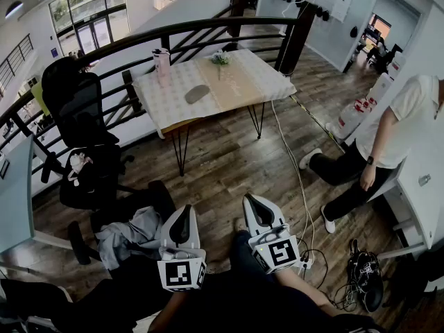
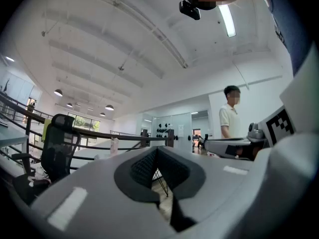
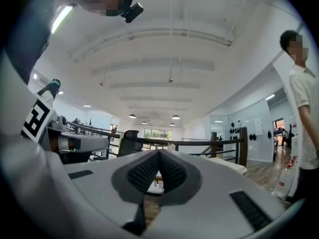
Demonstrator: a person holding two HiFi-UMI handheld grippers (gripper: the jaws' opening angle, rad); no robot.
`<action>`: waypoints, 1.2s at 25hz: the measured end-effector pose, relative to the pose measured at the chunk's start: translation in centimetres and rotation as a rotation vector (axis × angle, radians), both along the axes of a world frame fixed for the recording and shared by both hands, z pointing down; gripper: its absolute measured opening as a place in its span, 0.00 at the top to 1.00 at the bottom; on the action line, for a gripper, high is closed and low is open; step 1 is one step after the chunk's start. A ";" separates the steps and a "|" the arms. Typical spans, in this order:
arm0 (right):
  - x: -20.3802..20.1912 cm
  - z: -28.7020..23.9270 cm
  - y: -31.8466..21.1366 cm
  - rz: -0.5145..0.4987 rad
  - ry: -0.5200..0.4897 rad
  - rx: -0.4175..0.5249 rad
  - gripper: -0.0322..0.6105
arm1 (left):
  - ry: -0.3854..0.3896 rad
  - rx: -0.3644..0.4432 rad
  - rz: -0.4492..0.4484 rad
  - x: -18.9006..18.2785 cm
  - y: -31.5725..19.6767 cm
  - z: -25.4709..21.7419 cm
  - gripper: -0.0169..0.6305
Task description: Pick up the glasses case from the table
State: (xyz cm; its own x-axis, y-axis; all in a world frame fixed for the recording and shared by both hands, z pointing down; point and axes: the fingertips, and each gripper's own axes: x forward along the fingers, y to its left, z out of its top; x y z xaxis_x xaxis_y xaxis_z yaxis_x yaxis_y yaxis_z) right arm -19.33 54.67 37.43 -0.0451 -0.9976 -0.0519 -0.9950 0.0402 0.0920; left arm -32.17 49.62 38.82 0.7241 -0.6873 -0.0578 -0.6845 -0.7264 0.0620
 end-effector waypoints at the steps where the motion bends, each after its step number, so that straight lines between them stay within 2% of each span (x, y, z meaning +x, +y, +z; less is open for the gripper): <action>1: 0.4 0.0 -0.7 -0.007 -0.002 0.005 0.94 | 0.000 0.000 -0.001 0.5 -0.4 -0.1 0.96; 6: 3.0 1.2 -4.5 -0.041 -0.036 -0.017 0.94 | -0.018 -0.021 -0.025 2.8 -2.5 0.8 0.96; 9: 5.0 2.7 -7.5 -0.101 -0.033 -0.039 0.94 | -0.007 -0.061 -0.046 4.8 -4.2 1.4 0.96; 13: 8.3 3.8 -12.7 -0.206 -0.025 -0.084 0.94 | 0.000 -0.107 -0.114 7.7 -8.2 2.2 0.96; 19: 15.4 3.2 -18.8 -0.321 -0.041 -0.070 0.94 | -0.036 -0.113 -0.219 13.2 -13.9 2.9 0.96; 23: 20.1 2.4 -21.0 -0.376 -0.014 -0.061 0.94 | -0.054 -0.073 -0.199 18.8 -16.9 2.5 0.96; 27: 24.0 2.8 -23.7 -0.370 -0.061 -0.063 0.89 | -0.005 -0.095 -0.174 23.2 -18.6 1.2 0.96; 30: 24.6 3.1 -24.5 -0.415 -0.053 -0.069 0.83 | -0.060 -0.103 -0.150 24.8 -18.9 1.9 0.96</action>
